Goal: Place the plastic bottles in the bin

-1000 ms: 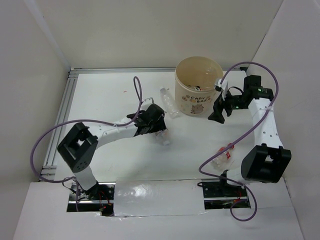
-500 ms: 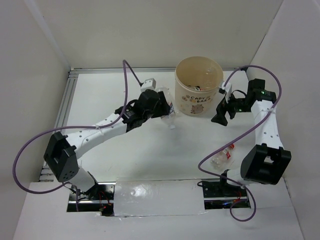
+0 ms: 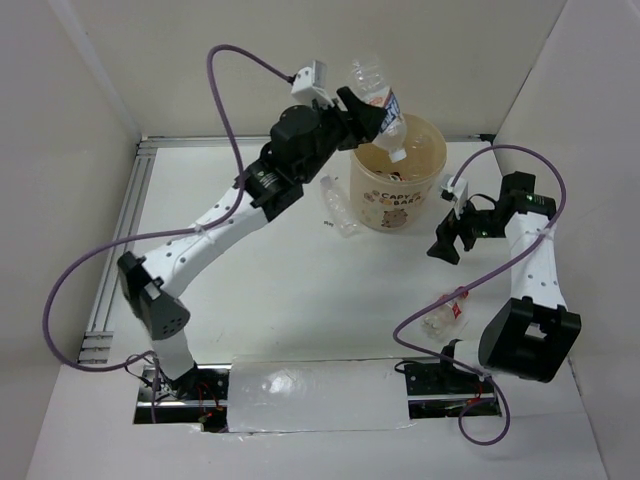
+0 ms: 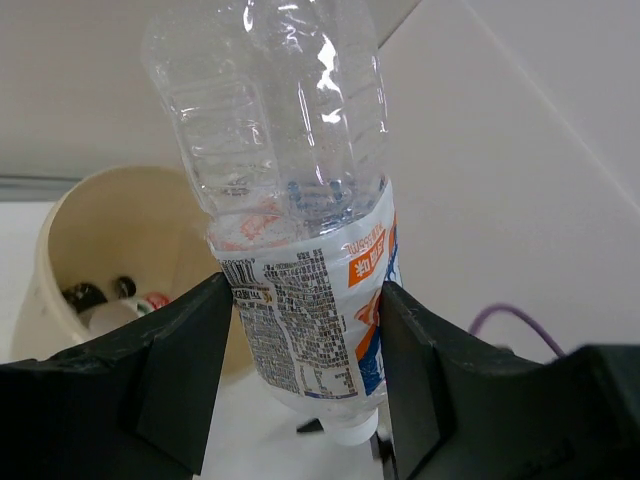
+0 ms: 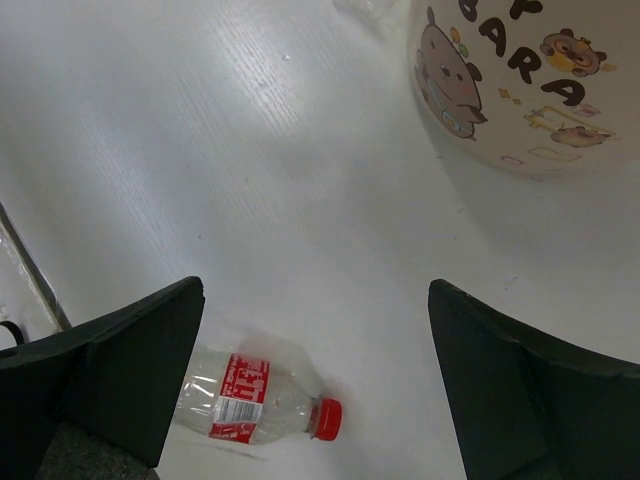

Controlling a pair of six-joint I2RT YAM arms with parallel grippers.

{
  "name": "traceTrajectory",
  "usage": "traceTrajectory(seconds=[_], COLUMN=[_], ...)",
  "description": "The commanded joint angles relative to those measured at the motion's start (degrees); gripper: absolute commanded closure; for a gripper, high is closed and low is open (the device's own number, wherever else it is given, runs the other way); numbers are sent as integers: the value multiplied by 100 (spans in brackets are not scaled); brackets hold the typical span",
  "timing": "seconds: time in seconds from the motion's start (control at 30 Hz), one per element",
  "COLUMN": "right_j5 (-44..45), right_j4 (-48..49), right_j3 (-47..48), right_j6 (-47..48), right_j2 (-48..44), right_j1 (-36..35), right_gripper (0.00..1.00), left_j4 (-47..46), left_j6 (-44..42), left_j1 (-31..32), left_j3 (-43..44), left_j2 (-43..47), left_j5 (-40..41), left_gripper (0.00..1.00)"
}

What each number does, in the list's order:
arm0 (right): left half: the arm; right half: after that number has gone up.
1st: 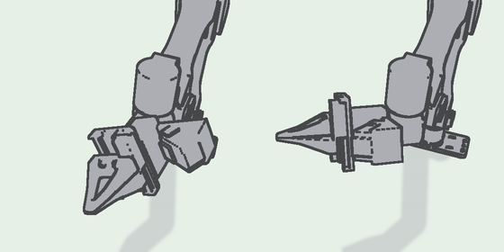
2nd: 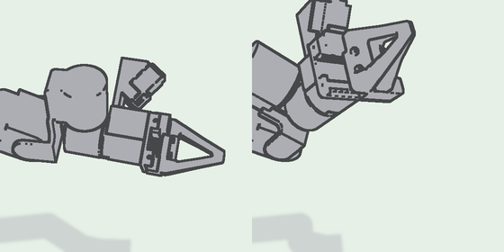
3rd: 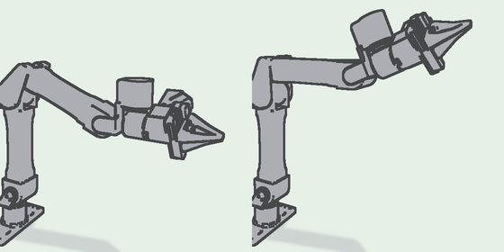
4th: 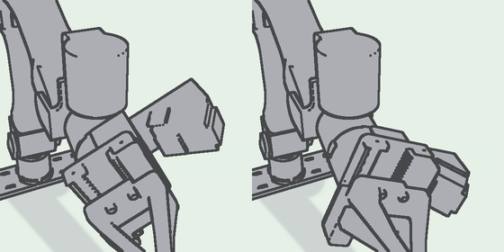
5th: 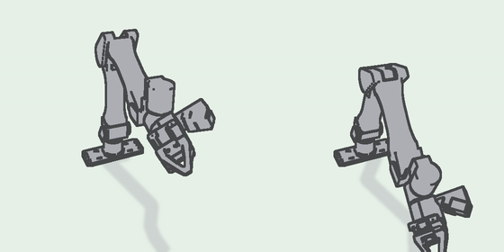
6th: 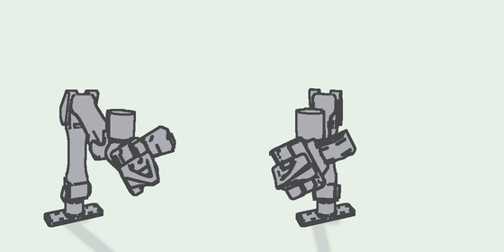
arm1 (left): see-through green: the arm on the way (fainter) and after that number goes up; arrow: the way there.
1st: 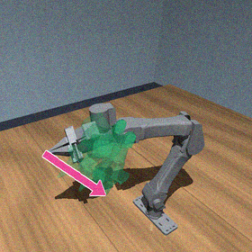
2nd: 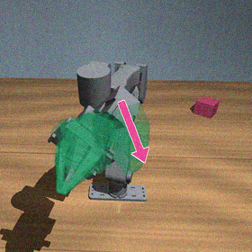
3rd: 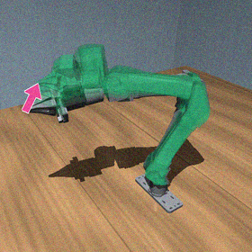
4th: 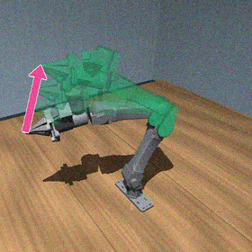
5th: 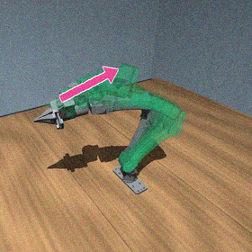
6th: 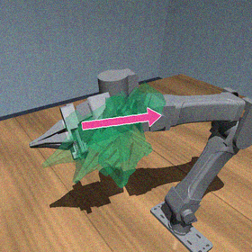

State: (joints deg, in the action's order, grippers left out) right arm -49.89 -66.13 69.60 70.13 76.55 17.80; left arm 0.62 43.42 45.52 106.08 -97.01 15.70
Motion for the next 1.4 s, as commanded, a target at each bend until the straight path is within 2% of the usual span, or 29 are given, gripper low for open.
traceTrajectory(seconds=[0.0, 0.1, 0.2, 0.23, 0.27, 0.37, 0.4, 0.5, 0.57, 0.6, 0.73, 0.77, 0.83, 0.87, 0.9, 0.93, 1.0, 1.03, 1.07, 1.13, 1.17, 1.27, 1.3, 1.37], right_j5=[-47, 14, 67, 67, 137, 199, 277, 401, 515, 620, 953, 1033, 1243, 1306, 1358, 1359, 1158, 1157, 1157, 1575, 1814, 2578, 2685, 2765], right_j4=[-155, -85, 126, 205, 345, 609, 732, 882, 882, 952, 883, 787, 541, 487, 487, 313, -205, -756, -918, -919, -919, -919, -919, -919], right_j3=[-96, -227, -429, -430, -500, -632, -632, -746, -746, -746, -527, -448, -448, -448, -535, -536, -684, -685, -763, -764, -764, -764, -825, -826], right_j6=[158, 159, 28, -86, -139, -446, -500, -570, -570, -623, -842, -843, -677, -302, -37, 288, 2243, 3060, 4382, 5234, 5509, 6396, 7026, 7522], right_j2=[-307, -465, -607, -685, -686, -686, -686, -581, -502, -405, -98, -97, -26, -105, -158, -289, -343, -343, -343, -256, -203, 34, 87, 166], right_j1=[74, 136, 188, 189, 189, 189, 189, 189, 189, 189, 189, 189, 241, 293, 372, 425, 784, 943, 1084, 1173, 1173, 1479, 1594, 1753], right_gripper=[0, 0, 0, 0, 0, 0, 0, 0, 0, 0, 0, 0, 0, 0, 0, 0, 0, 0, 0, 0, 0, 0, 0, 0], left_j4=[-414, 75, 490, 491, 491, 412, 412, 412, 412, 351, 447, 534, 606, 545, 457, 387, 386, 386, 386, 386, 386, 98, 26, -27], left_j6=[-185, -185, -185, -185, -185, -185, -185, -185, -237, -298, -518, -571, -633, -581, -580, -484, -194, -89, -1, 122, 123, 123, 62, 61], left_j1=[-43, -148, -201, -201, -253, -306, -307, -368, -368, -368, -368, -368, -368, -368, -368, -420, -482, -482, -535, -535, -535, -535, -535, -535], left_j3=[710, 2113, 2688, 2750, 2699, 2567, 2567, 2637, 2690, 2690, 2269, 2076, 1015, 498, -587, -1102, -2356, -2703, -3011, -3959, -3964, -4692, -4832, -5088], left_j2=[-896, -1872, -2593, -2664, -2665, -2718, -2718, -2718, -2666, -2595, -1920, -1700, -823, -497, -198, 74, 665, 797, 1015, 1297, 1299, 1746, 1843, 1967], left_j5=[204, 407, 407, 407, 407, 337, 285, 83, 4, -49, 2, 64, 387, 390, 390, 390, 214, 92, 30, -32, -32, -32, -32, 47], left_gripper=[100, 100, 98, 92, 73, 44, 28, 9, 6, 0, 0, 0, 0, 0, 0, 0, 0, 0, 0, 0, 0, 0, 0, 0])
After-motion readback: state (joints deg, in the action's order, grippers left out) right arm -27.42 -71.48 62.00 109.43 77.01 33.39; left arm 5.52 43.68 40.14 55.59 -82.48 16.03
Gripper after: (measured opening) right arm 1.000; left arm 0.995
